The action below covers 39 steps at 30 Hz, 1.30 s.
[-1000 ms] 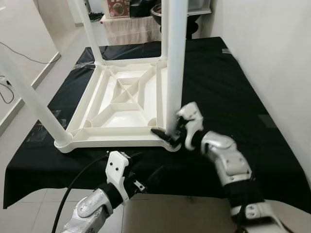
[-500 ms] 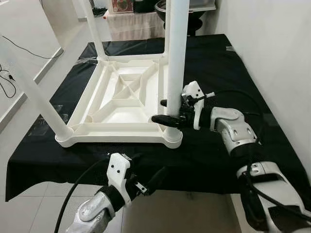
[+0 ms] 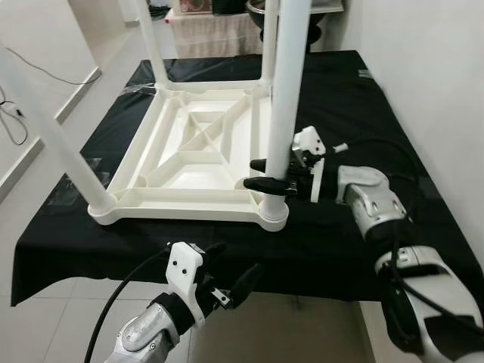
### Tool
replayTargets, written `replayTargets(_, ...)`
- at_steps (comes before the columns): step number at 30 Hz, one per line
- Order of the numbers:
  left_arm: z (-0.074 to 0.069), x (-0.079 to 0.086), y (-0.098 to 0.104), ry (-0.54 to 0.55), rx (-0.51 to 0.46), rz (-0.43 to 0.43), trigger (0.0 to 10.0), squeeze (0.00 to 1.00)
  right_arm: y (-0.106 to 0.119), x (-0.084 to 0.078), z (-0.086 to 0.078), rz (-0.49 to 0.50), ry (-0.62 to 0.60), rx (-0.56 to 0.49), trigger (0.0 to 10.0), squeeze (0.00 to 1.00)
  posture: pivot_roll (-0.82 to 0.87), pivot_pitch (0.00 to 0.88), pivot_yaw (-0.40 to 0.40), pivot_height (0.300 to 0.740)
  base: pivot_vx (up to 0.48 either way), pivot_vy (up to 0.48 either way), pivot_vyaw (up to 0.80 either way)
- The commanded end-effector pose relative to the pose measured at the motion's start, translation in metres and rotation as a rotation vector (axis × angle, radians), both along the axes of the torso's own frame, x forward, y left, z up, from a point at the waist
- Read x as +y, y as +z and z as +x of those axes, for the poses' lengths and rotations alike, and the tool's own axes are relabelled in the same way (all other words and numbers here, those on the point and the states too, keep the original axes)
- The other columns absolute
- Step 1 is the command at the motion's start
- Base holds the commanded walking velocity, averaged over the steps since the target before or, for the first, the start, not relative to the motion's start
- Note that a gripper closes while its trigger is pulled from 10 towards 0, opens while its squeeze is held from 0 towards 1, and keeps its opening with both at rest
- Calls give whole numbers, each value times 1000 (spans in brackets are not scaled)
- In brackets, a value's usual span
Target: Building children table
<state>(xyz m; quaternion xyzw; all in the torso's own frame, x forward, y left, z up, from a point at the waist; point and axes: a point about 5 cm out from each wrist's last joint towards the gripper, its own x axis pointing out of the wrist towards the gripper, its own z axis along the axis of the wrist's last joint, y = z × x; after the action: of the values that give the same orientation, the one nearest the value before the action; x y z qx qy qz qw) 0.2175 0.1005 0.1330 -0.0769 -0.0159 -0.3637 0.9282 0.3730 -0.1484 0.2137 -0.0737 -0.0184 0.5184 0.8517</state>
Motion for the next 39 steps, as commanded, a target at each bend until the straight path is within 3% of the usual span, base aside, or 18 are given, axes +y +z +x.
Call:
replayTargets(1,-3,2,-3,-8,23,5,10000,0,-32,-15,-6,8,-230,99,0,0,-15,163,14,740,0,0,0)
replayTargets(3,-3,2,-3,-9,24,6,10000,0,-40,-18,-11,1,-323,112,0,0,-15,163,14,740,0,0,0)
replayTargets(4,-1,6,-3,-10,22,12,10000,0,-59,-35,-20,57,-1040,64,0,0,-36,164,14,740,0,0,0)
replayTargets(5,-1,6,-3,-10,22,12,10000,0,-59,-35,-20,57,-1040,64,0,0,-36,164,14,740,0,0,0)
replayTargets(7,3,7,-2,-11,19,13,10000,0,-86,-4,-64,-28,-1054,88,0,0,-28,171,43,740,0,0,0)
replayTargets(8,4,7,-2,-12,18,15,10000,0,-89,14,-70,-56,-916,95,0,0,-59,147,57,740,0,0,0)
replayTargets(16,12,4,-4,-42,10,28,10000,0,-88,33,-52,-64,-731,113,0,0,-47,120,45,740,0,0,0)
replayTargets(17,13,5,-4,-21,4,24,10000,0,-82,37,-54,-51,-771,116,4824,0,-48,119,43,740,0,0,0)
replayTargets(19,13,6,-3,-15,3,23,10000,0,-80,39,-56,-45,-803,116,4824,0,-48,119,43,740,0,0,0)
replayTargets(20,14,7,-3,-4,1,22,10000,0,-76,41,-56,-27,-764,124,10000,20,-39,113,37,740,0,0,0)
replayTargets(22,15,7,-3,2,0,21,10000,0,-73,43,-57,-20,-732,132,10000,20,-39,113,37,740,0,0,0)
replayTargets(23,15,7,-3,5,-1,20,10000,0,-70,44,-56,-11,-695,129,10000,1000,-37,111,34,740,0,0,0)
replayTargets(25,16,6,-3,3,-3,17,10000,0,-47,50,-49,44,-406,78,10000,1000,-38,109,25,740,0,0,0)
replayTargets(27,16,6,-3,1,-4,16,10000,0,-37,50,-47,57,-283,48,10000,1000,-38,109,25,740,0,0,0)
replayTargets(28,16,5,-3,0,-5,14,10000,0,-29,49,-45,54,-176,39,10000,906,-35,109,23,740,0,0,0)
replayTargets(30,16,5,-3,0,-5,14,10000,0,-29,49,-45,54,-176,39,10000,906,-35,109,23,740,0,0,0)
replayTargets(31,16,3,-3,0,-7,11,10000,0,-22,41,-40,-20,-32,12,10000,0,-25,113,16,740,0,0,0)
replayTargets(39,12,-1,-2,7,-8,-1,10000,0,-10,25,-23,-115,122,43,10000,0,-13,132,0,740,0,0,0)
